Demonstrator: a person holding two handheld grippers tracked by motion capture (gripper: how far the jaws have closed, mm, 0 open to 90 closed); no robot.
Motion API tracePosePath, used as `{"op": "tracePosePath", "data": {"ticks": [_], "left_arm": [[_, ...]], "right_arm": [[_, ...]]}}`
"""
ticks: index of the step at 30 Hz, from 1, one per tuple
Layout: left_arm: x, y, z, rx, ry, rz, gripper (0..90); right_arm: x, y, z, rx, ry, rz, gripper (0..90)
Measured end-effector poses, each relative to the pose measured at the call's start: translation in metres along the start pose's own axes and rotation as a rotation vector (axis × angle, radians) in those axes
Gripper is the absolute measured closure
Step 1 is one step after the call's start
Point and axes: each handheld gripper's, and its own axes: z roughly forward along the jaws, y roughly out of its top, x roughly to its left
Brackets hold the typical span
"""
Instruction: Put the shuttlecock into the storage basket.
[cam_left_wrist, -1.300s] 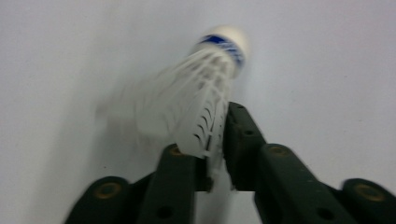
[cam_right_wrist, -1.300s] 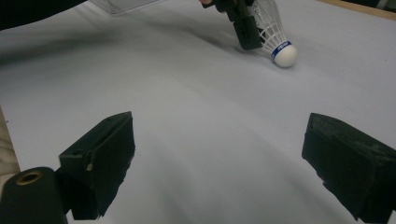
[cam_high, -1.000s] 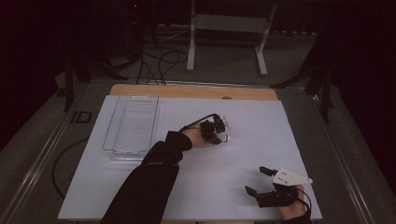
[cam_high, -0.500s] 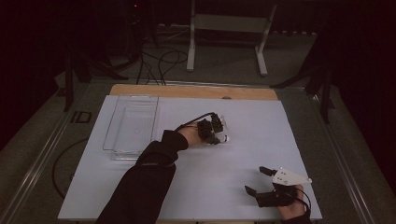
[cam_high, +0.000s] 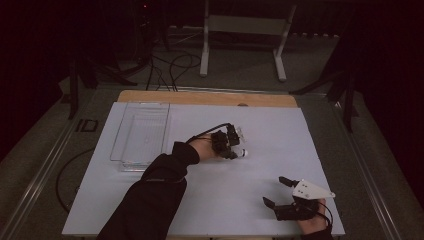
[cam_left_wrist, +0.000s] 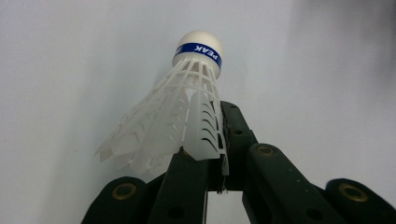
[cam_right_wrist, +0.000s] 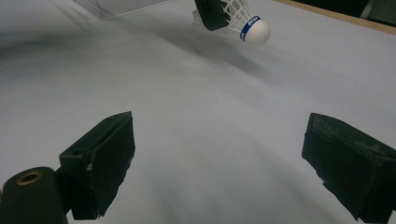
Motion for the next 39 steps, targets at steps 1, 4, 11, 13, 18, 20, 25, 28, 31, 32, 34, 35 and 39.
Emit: {"op": "tracePosePath", "data": {"ticks": [1, 4, 11, 13, 18, 20, 25, 28, 31, 32, 34, 35, 39], "left_arm": [[0.0, -0.001, -0.002, 0.001, 0.002, -0.003, 89.5], [0.001, -0.004, -0.009, -0.005, -0.007, -0.015, 89.5], [0.001, -0.01, -0.026, -0.017, -0.024, -0.016, 89.5], [0.0, -0.012, -0.03, -0.013, -0.025, -0.01, 89.4], [-0.003, -0.015, -0.041, -0.012, -0.028, 0.004, 89.4], [-0.004, -0.017, -0.045, -0.008, -0.029, 0.008, 89.4], [-0.008, -0.019, -0.055, -0.006, -0.036, 0.017, 89.4], [-0.01, -0.02, -0.059, -0.003, -0.043, 0.023, 89.4], [-0.013, -0.021, -0.064, -0.009, -0.054, 0.024, 89.4], [-0.014, -0.021, -0.065, -0.01, -0.054, 0.035, 89.3], [-0.016, -0.021, -0.067, -0.006, -0.063, 0.04, 89.3], [-0.017, -0.021, -0.068, -0.007, -0.065, 0.048, 89.3], [-0.021, -0.021, -0.073, -0.009, -0.086, 0.067, 89.3]], "right_arm": [[0.0, 0.0, 0.0, -0.001, 0.0, -0.001, 9.4], [0.0, 0.0, 0.001, 0.002, 0.003, -0.001, 9.4], [0.0, 0.0, 0.002, 0.009, 0.011, 0.011, 9.4], [0.0, 0.0, 0.002, 0.01, 0.014, 0.011, 9.4], [0.0, 0.0, 0.003, 0.013, 0.019, 0.011, 9.4], [0.001, 0.0, 0.002, 0.013, 0.024, 0.01, 9.4], [0.002, 0.001, 0.003, 0.014, 0.024, 0.002, 9.4], [0.002, 0.001, 0.003, 0.015, 0.026, 0.004, 9.4], [0.002, 0.001, 0.003, 0.014, 0.026, 0.005, 9.4], [0.002, 0.001, 0.003, 0.015, 0.025, 0.006, 9.4], [0.002, 0.0, 0.003, 0.015, 0.027, 0.008, 9.4], [0.002, 0.0, 0.004, 0.016, 0.026, 0.009, 9.4], [0.002, 0.001, 0.003, 0.015, 0.026, 0.007, 9.4]]}}
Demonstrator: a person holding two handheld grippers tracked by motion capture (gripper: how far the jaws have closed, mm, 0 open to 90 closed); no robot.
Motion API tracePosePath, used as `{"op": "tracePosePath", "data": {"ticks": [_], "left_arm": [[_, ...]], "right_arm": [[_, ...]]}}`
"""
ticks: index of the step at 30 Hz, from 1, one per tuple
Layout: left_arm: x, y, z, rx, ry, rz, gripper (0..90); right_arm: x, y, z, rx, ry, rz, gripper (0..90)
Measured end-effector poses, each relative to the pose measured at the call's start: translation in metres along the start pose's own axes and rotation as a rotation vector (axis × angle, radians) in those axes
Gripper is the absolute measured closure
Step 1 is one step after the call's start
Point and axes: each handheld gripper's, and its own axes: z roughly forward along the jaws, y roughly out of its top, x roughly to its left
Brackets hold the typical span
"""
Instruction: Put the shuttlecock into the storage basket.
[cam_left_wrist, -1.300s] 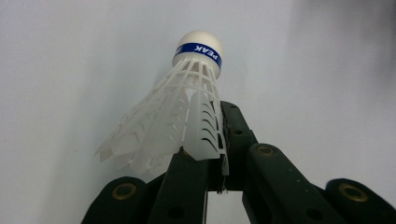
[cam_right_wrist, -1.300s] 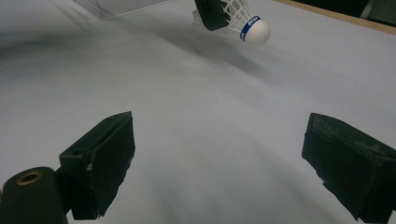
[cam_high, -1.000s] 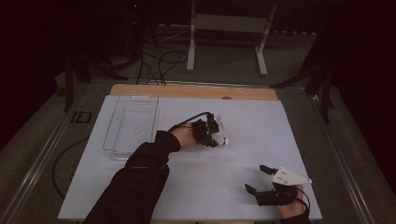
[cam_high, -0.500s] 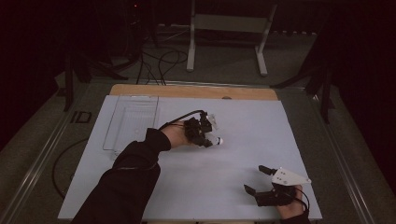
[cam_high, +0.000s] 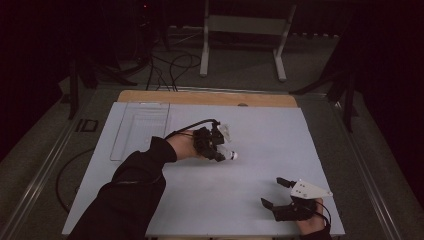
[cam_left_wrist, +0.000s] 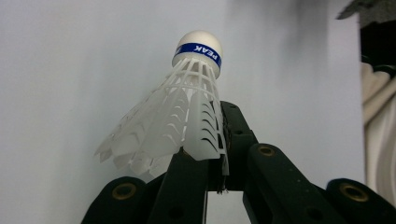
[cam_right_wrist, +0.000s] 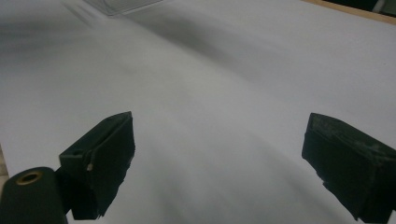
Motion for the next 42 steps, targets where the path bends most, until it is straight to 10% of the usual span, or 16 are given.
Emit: {"op": "tracePosePath", "data": {"ticks": [23, 42], "left_arm": [[-0.011, -0.012, -0.034, -0.025, -0.045, 0.055, 89.3], [-0.008, -0.039, -0.058, -0.032, -0.021, 0.017, 89.3]], "right_arm": [[0.002, 0.001, 0.001, 0.002, 0.001, -0.005, 9.4], [0.003, 0.001, 0.003, 0.009, 0.01, 0.0, 9.4]]}}
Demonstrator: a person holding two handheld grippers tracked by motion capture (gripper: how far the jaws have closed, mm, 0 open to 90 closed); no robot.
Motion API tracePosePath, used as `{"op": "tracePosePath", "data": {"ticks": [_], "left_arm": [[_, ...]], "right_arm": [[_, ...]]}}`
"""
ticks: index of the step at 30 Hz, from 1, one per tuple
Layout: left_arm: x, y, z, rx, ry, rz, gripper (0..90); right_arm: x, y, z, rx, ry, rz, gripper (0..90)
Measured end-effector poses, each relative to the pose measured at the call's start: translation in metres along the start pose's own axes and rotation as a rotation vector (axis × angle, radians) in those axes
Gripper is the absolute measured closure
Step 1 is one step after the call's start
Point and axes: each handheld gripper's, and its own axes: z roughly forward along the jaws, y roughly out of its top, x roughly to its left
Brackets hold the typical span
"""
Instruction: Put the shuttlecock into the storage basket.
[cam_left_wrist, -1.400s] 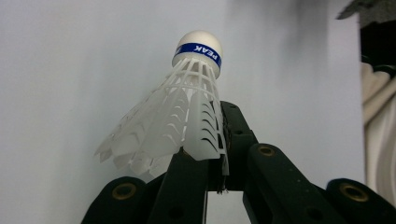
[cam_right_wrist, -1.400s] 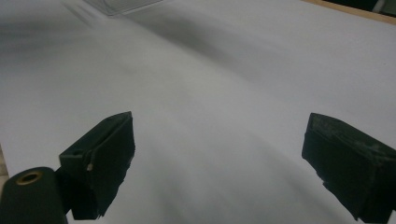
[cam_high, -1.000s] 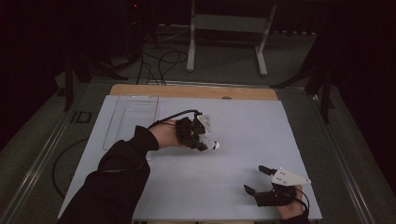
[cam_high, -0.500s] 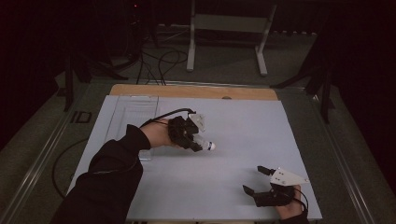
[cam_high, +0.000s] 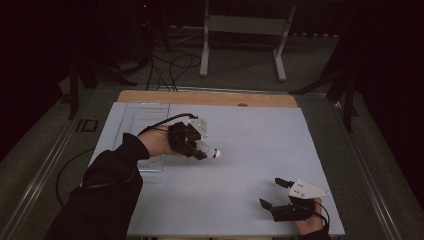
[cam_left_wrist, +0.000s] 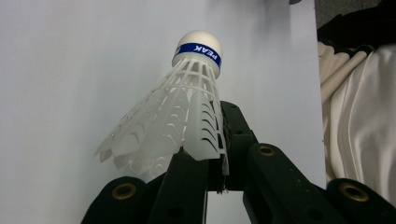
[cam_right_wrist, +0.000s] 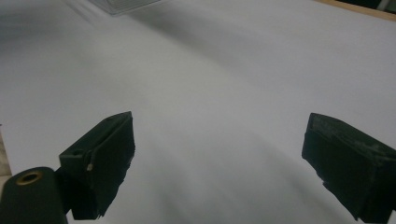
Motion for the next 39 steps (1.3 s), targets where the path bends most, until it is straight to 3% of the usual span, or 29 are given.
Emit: {"op": "tracePosePath", "data": {"ticks": [18, 31, 39], "left_arm": [[0.004, -0.037, -0.024, 0.011, 0.032, -0.045, 89.3], [0.015, -0.074, -0.04, 0.006, 0.061, -0.11, 89.3], [0.017, -0.091, -0.047, 0.005, 0.079, -0.122, 89.3]], "right_arm": [[0.0, -0.001, 0.002, 0.004, 0.016, 0.009, 9.4], [0.001, -0.001, 0.001, 0.005, 0.009, 0.013, 9.4], [0.001, -0.001, 0.002, 0.008, 0.012, 0.014, 9.4]]}}
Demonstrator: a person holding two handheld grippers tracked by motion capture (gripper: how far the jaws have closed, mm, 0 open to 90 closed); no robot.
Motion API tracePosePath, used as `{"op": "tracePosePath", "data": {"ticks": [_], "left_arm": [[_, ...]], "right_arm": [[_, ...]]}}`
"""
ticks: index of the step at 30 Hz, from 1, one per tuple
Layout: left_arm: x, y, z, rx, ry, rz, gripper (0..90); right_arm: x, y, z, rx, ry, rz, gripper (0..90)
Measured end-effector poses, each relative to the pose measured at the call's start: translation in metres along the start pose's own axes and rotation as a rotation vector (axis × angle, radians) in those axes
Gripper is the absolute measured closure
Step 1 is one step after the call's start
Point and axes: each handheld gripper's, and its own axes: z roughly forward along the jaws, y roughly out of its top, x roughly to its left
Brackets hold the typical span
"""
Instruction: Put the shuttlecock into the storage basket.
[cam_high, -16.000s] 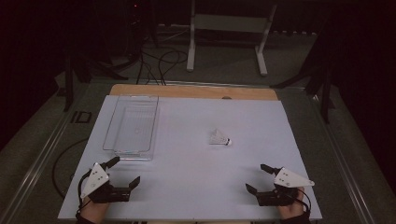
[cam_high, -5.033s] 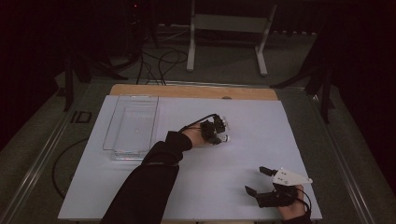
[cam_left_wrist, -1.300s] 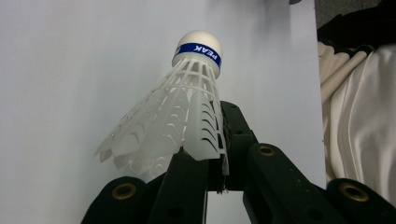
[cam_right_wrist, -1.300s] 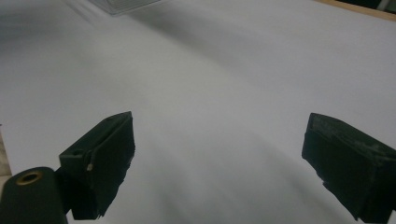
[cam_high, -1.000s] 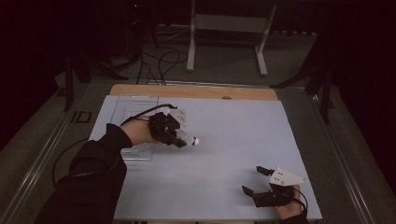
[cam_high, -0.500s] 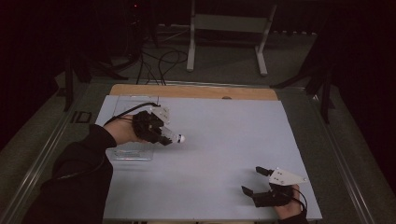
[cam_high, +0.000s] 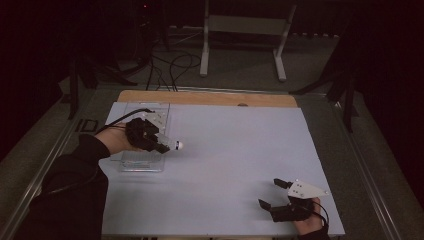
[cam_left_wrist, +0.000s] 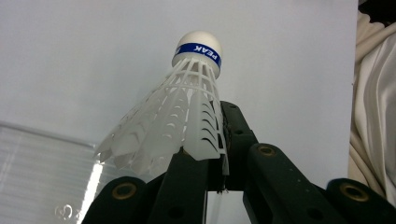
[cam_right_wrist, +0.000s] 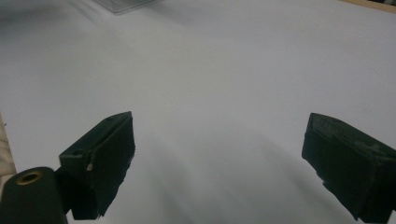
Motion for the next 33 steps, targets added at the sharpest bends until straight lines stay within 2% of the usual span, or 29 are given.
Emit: {"op": "tracePosePath", "data": {"ticks": [8, 13, 22, 33], "left_arm": [[0.005, -0.017, -0.004, 0.001, 0.007, -0.011, 89.1], [0.01, -0.029, -0.008, -0.004, 0.016, -0.045, 89.2], [0.016, -0.047, -0.017, -0.021, 0.041, -0.079, 89.2], [0.023, -0.061, -0.012, -0.016, 0.067, -0.112, 89.1]], "right_arm": [[0.0, 0.0, 0.001, 0.002, 0.004, 0.002, 9.4], [0.002, 0.001, 0.001, 0.004, 0.0, -0.002, 9.4], [0.002, 0.001, 0.002, 0.007, 0.0, -0.001, 9.4], [0.002, 0.001, 0.002, 0.009, -0.002, -0.002, 9.4]]}}
